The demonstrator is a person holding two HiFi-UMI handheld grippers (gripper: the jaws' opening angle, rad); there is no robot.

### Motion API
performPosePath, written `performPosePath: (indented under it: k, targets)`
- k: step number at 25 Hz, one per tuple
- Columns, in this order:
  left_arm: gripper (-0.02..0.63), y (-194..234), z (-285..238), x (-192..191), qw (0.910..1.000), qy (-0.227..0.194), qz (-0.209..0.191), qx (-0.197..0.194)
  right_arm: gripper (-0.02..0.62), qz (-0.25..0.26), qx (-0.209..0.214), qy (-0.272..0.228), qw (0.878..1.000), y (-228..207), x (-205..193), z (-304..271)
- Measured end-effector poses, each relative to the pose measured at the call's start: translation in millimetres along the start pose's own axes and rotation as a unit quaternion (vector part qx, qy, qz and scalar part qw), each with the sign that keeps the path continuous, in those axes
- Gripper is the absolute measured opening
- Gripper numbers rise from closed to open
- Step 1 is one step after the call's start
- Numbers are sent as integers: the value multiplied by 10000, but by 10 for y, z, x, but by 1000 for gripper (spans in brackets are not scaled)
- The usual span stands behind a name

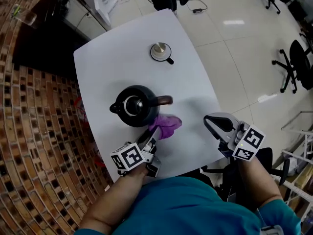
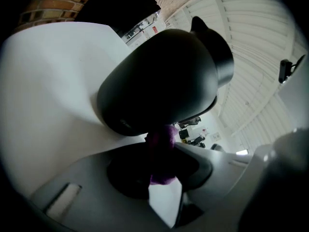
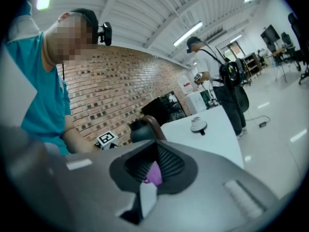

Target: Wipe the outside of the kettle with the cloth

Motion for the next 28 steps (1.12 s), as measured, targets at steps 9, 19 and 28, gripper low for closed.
performPosePath:
  k: [9, 19, 28]
  targets:
    - [123, 460, 323, 194, 9992, 144, -366, 57, 3, 212, 87, 245, 9994, -81, 205, -451]
    - [123, 742, 369, 605, 9899, 535, -1309, 131, 3, 169, -53, 394, 9991, -291, 275, -578]
    - [120, 877, 312, 1281, 9671, 544, -2476, 217, 3, 122, -245, 454, 9986, -531, 332, -468]
Point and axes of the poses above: the fingertips, and each gripper's own axes: z backward along the fingers, y to its left, x out of its top, the point moved 3 cm from there along z, backward along the fingers, and after that the axes turned 15 degrees about x, right-handed, at the moved point
